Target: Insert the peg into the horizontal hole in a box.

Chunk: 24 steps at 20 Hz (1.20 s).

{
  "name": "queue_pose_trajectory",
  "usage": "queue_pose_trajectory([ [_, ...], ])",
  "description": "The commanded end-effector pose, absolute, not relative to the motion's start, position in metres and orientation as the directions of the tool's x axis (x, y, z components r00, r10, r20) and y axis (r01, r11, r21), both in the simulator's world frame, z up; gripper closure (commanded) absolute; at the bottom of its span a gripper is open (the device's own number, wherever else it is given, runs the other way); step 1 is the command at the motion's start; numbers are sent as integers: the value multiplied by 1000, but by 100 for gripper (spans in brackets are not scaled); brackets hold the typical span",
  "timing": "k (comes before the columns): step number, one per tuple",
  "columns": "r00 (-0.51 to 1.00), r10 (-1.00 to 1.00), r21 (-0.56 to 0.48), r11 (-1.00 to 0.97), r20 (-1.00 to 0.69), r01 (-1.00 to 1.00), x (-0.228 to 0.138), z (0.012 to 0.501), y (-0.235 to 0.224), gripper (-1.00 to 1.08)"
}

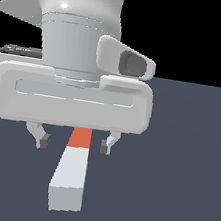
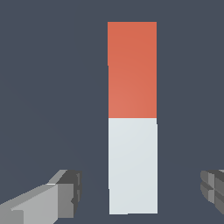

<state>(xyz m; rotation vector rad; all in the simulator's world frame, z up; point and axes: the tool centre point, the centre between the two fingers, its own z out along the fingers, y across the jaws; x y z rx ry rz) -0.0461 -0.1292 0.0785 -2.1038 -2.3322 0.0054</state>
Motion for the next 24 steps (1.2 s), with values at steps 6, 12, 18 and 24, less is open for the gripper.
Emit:
queue_pose_trajectory([
  [6,-111,994,0,111,0,994,-47,71,-140,-92],
  [12,-109,994,0,109,0,994,-47,70,-139,-92],
  [18,-109,994,0,109,0,994,-47,51,-139,-92],
  [24,-109,994,0,109,0,994,-47,26,-138,-92],
])
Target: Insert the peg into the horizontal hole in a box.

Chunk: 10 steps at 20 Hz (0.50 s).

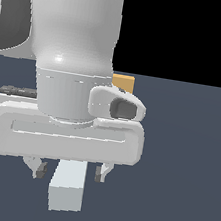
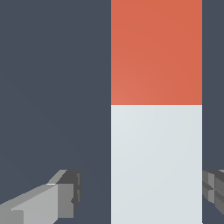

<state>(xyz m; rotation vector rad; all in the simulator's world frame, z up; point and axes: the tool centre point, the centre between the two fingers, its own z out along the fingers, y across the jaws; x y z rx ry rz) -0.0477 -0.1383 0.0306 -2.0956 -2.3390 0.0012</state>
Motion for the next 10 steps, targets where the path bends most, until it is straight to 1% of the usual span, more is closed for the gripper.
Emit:
queue_pose_trajectory([
  [1,-109,994,0,109,0,994,-47,24,-138,-92],
  [4,-109,994,0,109,0,994,-46,22,-139,-92],
  [5,-109,994,0,109,0,994,-46,22,-139,108],
  [10,-109,994,0,109,0,994,-46,22,-139,108],
])
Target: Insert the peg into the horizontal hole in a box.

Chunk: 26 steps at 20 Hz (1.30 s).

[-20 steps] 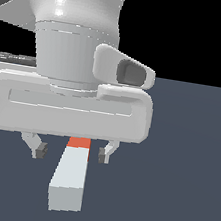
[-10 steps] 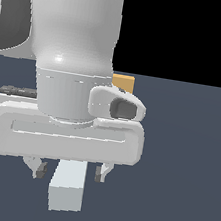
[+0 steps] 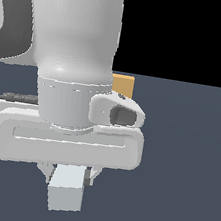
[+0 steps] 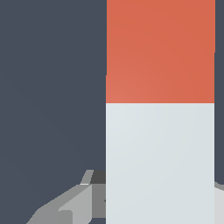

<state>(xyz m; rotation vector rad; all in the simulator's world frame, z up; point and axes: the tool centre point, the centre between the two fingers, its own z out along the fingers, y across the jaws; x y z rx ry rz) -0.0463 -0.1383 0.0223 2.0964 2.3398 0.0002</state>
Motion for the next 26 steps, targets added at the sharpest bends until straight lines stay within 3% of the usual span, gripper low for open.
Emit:
queue_pose_trajectory([
  [1,-109,994,0,109,0,994,-46,22,-139,108],
  [13,-82,997,0,82,0,997,-49,28,-125,108],
  [26,64,998,0,-64,1,998,-55,60,-58,108],
])
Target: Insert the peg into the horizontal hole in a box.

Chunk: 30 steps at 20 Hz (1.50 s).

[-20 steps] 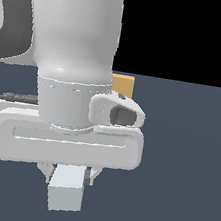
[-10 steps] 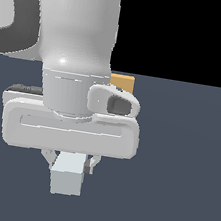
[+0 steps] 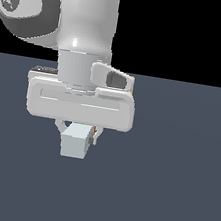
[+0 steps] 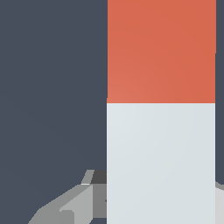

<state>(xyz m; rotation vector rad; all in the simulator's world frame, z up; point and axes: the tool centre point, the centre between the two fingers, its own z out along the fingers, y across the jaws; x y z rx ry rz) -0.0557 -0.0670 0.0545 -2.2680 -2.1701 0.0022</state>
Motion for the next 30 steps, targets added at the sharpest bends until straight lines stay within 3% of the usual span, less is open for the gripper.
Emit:
queue_pose_trajectory([
  [1,75,997,0,-75,1,997,-55,63,-53,108],
  [11,141,990,0,-141,0,990,-52,77,-22,108],
  [30,145,989,-1,-145,0,989,-50,79,-14,108],
])
